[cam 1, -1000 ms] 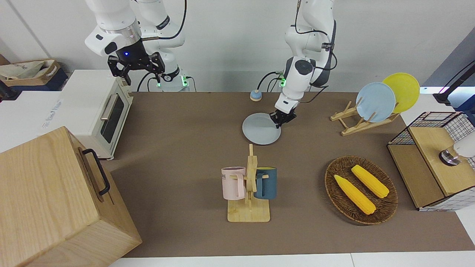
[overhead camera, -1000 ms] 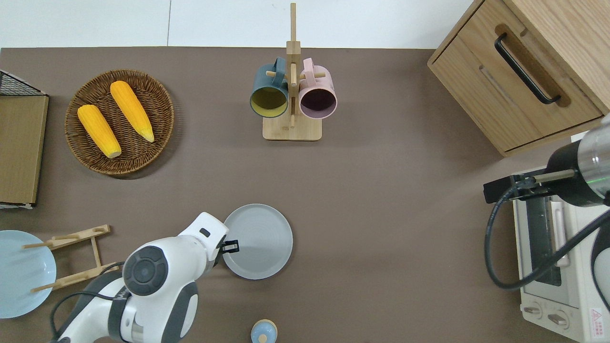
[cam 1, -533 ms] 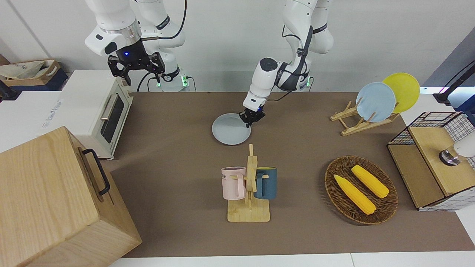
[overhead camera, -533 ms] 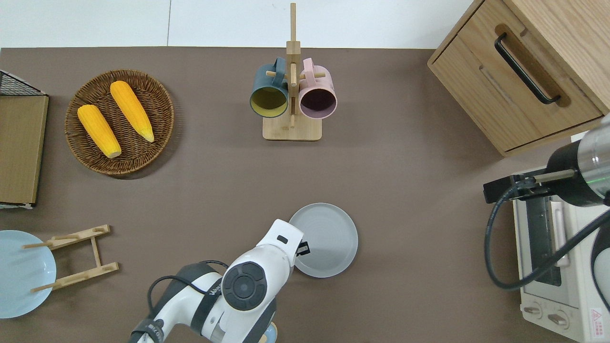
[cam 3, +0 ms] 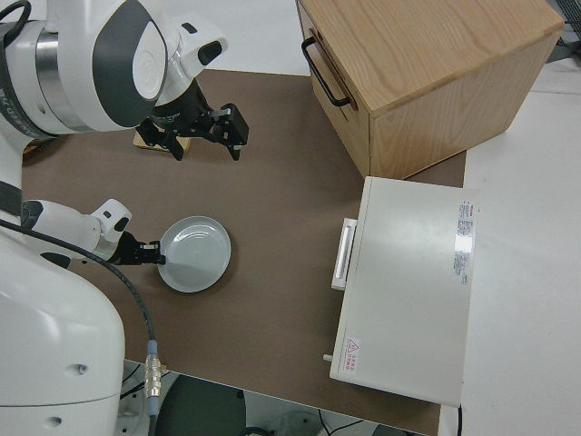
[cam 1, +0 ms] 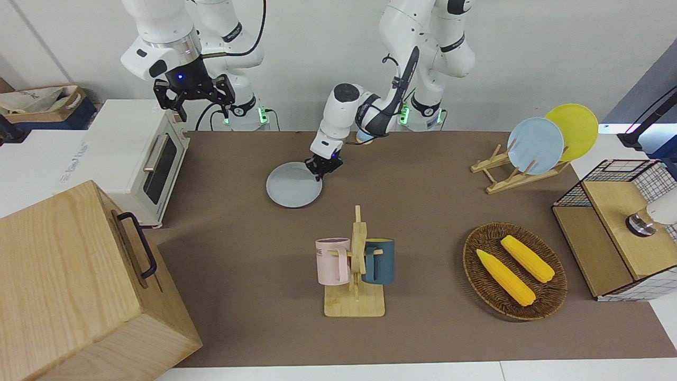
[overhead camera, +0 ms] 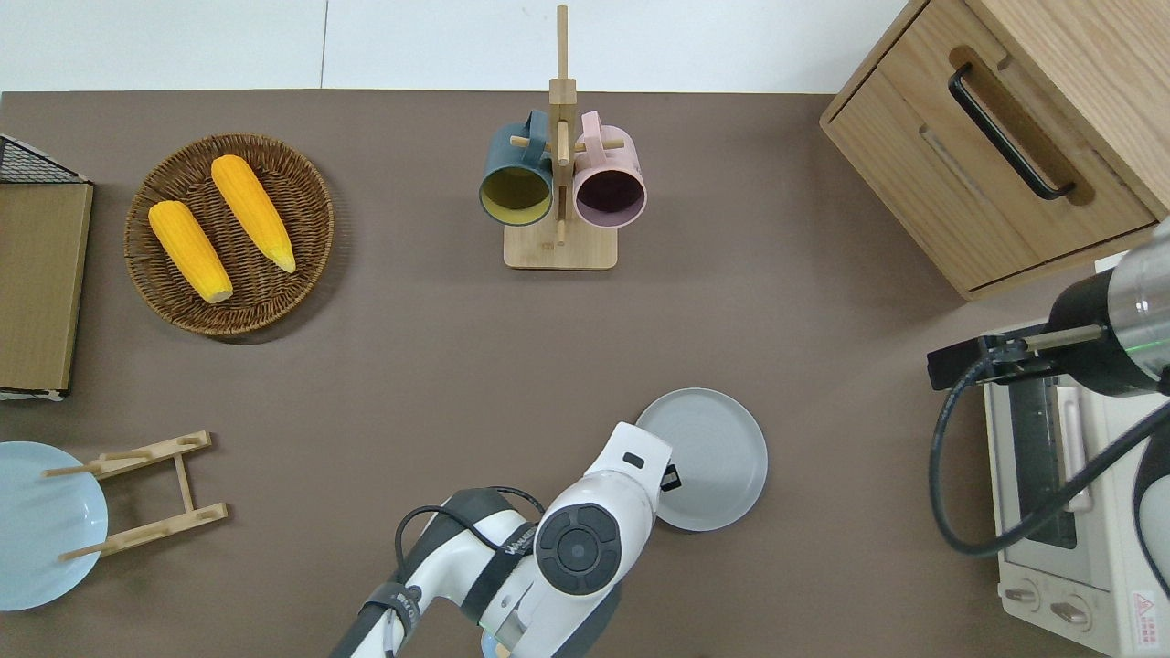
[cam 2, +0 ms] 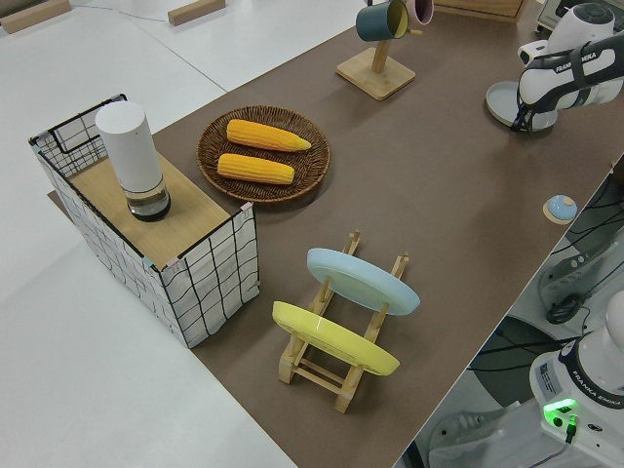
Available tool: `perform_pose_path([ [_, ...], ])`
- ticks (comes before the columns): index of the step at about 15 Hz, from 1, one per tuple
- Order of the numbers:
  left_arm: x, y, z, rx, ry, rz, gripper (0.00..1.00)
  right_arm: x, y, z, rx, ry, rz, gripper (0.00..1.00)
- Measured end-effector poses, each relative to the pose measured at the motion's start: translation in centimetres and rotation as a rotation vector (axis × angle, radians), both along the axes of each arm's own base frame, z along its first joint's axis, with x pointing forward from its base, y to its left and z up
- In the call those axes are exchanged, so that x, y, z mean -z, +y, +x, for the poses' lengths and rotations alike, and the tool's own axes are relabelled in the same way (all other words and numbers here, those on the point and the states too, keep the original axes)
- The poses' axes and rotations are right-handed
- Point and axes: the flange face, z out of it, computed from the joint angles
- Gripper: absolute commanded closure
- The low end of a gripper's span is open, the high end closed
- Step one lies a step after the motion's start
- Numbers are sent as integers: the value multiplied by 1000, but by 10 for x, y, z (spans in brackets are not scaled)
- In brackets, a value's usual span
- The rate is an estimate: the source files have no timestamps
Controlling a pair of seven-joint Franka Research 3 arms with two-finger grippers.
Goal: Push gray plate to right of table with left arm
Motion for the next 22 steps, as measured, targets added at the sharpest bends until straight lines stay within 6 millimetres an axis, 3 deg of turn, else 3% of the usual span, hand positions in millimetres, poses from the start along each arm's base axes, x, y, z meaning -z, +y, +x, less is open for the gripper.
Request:
perform_pose_path([
  [5,0,-34,-3,-29,-28,9,978,0,0,0,0,0,0,17],
  [7,0,-38,-1,-32,-29,9,865,0,0,0,0,0,0,17],
  [8,0,-38,0,-32,-29,11,740,0,0,0,0,0,0,17],
  [10,1,-38,1,-32,-26,16,208,0,0,0,0,0,0,17],
  [11,2,-37,1,-33,-24,20,44,0,0,0,0,0,0,17],
  [17,-3,-27,15,-4,-38,41,15,0,0,0,0,0,0,17],
  [22,-23,6,42,34,-40,85,15,0,0,0,0,0,0,17],
])
